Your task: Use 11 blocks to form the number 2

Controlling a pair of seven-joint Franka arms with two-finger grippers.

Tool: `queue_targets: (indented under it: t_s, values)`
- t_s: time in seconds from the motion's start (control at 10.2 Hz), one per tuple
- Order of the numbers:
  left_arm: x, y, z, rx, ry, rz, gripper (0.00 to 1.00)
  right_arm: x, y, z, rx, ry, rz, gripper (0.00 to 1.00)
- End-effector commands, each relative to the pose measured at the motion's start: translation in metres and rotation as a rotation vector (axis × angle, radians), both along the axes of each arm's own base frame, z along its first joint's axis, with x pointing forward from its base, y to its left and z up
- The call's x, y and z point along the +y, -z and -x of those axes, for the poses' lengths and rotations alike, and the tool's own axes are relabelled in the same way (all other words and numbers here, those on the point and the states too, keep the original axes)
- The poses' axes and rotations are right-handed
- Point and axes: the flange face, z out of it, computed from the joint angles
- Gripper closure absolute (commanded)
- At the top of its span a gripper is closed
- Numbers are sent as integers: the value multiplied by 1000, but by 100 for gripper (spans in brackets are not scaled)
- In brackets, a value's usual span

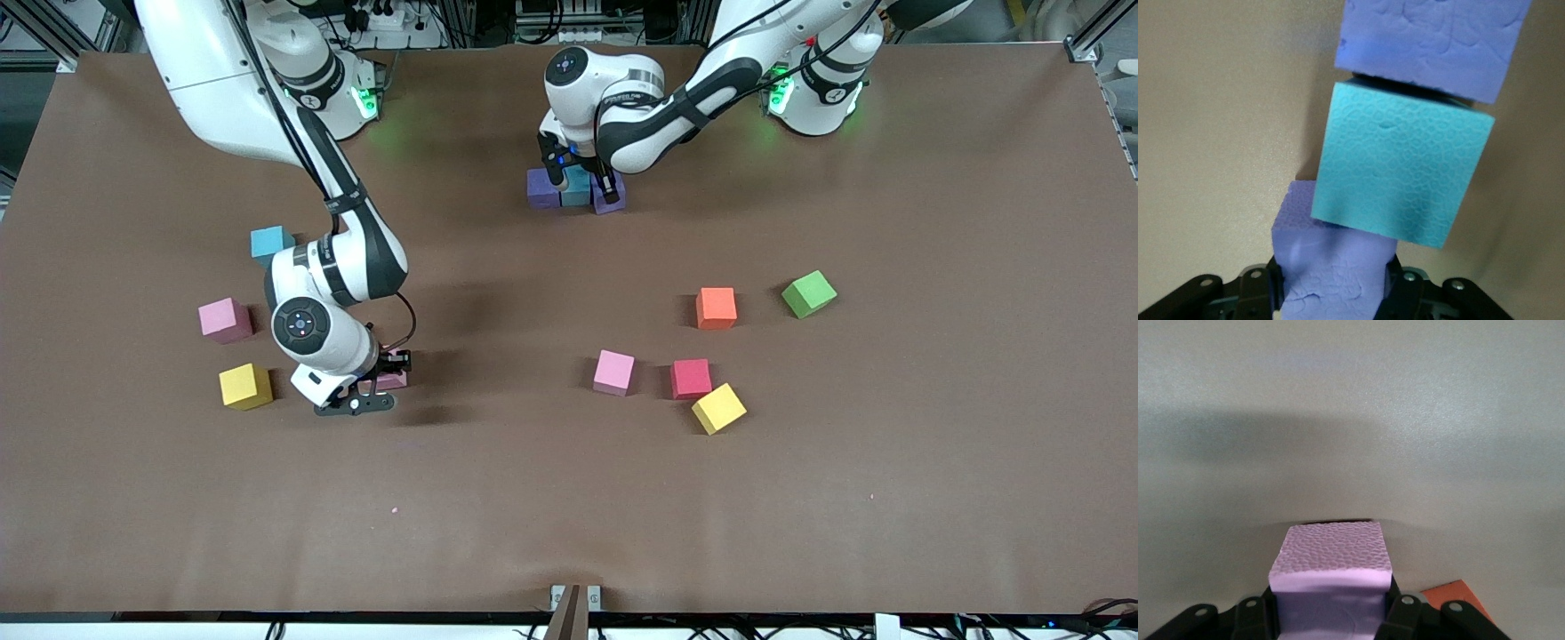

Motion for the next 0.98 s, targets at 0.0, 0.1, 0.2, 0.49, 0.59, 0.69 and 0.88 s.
queue_targets:
  t_s: [0.0, 0.1, 0.2, 0.49, 0.59, 0.69, 0.88]
  values:
    - [7, 9, 10, 2, 34, -5, 75, 3, -9, 3, 5, 35, 1, 66]
    - [7, 5, 15, 3, 42, 0, 75, 10, -8, 7, 22, 39, 8, 66]
    - [6, 3, 18, 2, 47, 2, 75, 11, -9, 7, 23, 42, 9, 66]
    - [5, 1, 27, 8, 62, 4, 75, 11, -10, 7, 23, 42, 9, 66]
    - [6, 2, 27, 9, 61, 2, 75, 11, -10, 7, 23, 42, 9, 66]
    - [5, 2, 27, 12, 64, 5, 75, 12, -11, 6, 20, 40, 8, 66]
    - [2, 3, 28, 17, 65, 9, 74, 12, -12, 5, 19, 40, 7, 66]
